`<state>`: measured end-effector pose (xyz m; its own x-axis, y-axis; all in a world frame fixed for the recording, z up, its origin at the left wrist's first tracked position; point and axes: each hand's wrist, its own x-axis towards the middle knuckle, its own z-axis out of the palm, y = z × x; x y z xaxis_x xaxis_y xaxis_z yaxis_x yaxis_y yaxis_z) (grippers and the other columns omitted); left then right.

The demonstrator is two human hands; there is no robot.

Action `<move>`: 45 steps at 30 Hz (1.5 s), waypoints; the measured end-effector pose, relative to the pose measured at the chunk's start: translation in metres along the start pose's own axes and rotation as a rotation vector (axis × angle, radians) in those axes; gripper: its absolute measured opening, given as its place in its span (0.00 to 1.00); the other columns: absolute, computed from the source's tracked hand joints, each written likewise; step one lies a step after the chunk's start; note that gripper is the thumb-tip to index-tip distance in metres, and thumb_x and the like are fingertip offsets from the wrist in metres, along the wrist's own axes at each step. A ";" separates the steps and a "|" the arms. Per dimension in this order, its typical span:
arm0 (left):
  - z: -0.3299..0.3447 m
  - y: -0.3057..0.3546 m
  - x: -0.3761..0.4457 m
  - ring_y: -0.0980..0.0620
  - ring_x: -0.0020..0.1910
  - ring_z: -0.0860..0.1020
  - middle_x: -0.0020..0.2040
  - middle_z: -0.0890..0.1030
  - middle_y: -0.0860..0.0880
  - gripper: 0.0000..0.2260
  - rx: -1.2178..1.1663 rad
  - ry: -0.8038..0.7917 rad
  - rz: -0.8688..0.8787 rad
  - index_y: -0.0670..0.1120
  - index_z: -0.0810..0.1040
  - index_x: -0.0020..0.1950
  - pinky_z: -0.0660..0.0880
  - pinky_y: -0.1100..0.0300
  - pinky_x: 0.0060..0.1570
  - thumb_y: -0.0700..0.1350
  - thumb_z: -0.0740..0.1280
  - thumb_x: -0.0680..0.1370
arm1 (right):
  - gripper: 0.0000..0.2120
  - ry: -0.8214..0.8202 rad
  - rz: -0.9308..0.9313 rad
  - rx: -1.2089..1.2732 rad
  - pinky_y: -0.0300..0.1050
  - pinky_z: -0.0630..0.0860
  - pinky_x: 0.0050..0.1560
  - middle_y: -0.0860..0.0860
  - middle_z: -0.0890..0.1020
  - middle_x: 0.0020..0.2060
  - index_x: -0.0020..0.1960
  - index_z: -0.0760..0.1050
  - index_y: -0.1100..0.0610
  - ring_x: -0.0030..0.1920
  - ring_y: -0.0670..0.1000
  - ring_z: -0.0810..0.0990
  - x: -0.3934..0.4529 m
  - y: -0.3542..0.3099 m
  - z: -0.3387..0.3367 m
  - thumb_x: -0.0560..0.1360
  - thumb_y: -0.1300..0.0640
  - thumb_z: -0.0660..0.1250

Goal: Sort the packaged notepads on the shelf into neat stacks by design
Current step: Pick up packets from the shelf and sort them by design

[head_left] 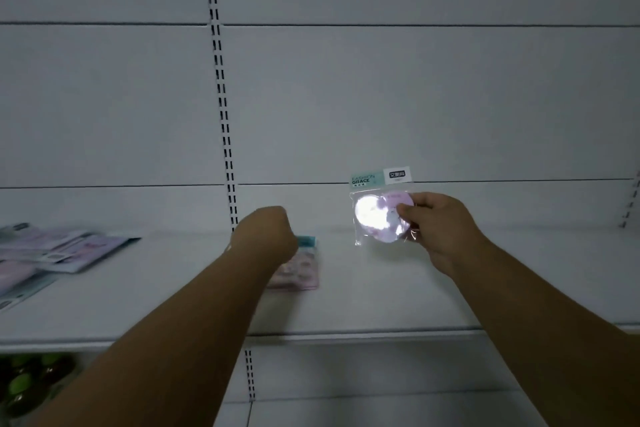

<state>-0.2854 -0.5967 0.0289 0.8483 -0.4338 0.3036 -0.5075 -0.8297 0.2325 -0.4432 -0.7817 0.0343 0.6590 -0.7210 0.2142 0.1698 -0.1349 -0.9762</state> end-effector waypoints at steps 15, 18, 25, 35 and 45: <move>0.054 0.131 0.041 0.51 0.31 0.81 0.38 0.85 0.46 0.08 -0.716 -0.331 0.078 0.42 0.78 0.39 0.77 0.59 0.32 0.42 0.72 0.76 | 0.12 0.052 0.190 -0.544 0.56 0.82 0.44 0.66 0.84 0.39 0.45 0.80 0.69 0.32 0.58 0.81 0.029 0.033 -0.060 0.69 0.61 0.76; 0.069 0.134 0.053 0.49 0.35 0.83 0.41 0.86 0.45 0.07 -0.497 -0.311 0.068 0.40 0.81 0.44 0.82 0.56 0.45 0.44 0.72 0.75 | 0.11 -0.032 0.143 -0.812 0.49 0.83 0.42 0.57 0.84 0.35 0.36 0.75 0.59 0.32 0.57 0.82 0.045 0.039 -0.055 0.69 0.57 0.76; 0.082 0.133 0.061 0.48 0.41 0.78 0.42 0.80 0.48 0.13 -0.167 -0.259 0.077 0.45 0.76 0.43 0.76 0.57 0.42 0.51 0.75 0.70 | 0.15 -0.142 0.008 -1.189 0.39 0.66 0.32 0.50 0.75 0.35 0.38 0.70 0.56 0.40 0.52 0.75 0.057 0.042 -0.054 0.68 0.51 0.75; 0.026 0.064 0.034 0.50 0.47 0.78 0.48 0.81 0.49 0.13 -0.054 -0.036 0.074 0.47 0.78 0.54 0.76 0.57 0.48 0.54 0.67 0.76 | 0.23 -0.197 -0.497 -1.113 0.49 0.77 0.56 0.53 0.76 0.58 0.66 0.71 0.52 0.55 0.54 0.78 0.034 -0.016 0.031 0.74 0.44 0.68; -0.078 -0.217 -0.062 0.49 0.52 0.77 0.53 0.81 0.49 0.13 0.038 0.122 -0.161 0.49 0.77 0.55 0.73 0.58 0.48 0.56 0.64 0.76 | 0.23 -0.408 -0.721 -1.066 0.52 0.75 0.57 0.54 0.74 0.60 0.65 0.70 0.52 0.57 0.57 0.76 -0.080 -0.081 0.263 0.74 0.43 0.65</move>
<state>-0.2398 -0.3621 0.0314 0.8923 -0.2502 0.3757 -0.3584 -0.8988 0.2525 -0.3172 -0.5340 0.1053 0.8659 -0.0394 0.4987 0.0435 -0.9872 -0.1535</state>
